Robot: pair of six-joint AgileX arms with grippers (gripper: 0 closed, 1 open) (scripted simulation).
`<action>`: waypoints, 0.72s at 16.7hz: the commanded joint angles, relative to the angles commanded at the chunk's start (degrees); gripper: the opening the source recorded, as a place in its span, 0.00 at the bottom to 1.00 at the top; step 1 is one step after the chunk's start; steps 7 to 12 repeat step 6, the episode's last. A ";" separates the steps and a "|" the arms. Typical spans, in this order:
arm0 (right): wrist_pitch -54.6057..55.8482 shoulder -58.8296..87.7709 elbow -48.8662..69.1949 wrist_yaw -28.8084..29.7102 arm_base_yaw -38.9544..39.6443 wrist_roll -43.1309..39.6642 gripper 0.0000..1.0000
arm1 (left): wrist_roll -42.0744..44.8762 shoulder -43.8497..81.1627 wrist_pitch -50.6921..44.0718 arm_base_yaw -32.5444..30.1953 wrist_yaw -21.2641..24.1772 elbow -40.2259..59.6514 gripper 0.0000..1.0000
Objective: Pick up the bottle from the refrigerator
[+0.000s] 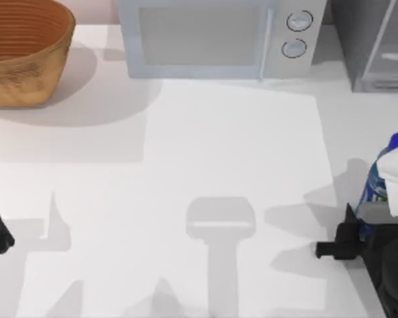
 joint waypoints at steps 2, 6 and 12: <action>0.00 0.00 0.00 0.00 0.00 0.00 1.00 | 0.00 0.00 0.00 0.00 0.00 0.00 1.00; 0.00 0.00 0.00 0.00 0.00 0.00 1.00 | 0.00 0.00 0.00 0.00 0.00 0.00 1.00; 0.00 0.00 0.00 0.00 0.00 0.00 1.00 | 0.00 0.00 0.00 0.00 0.00 0.00 1.00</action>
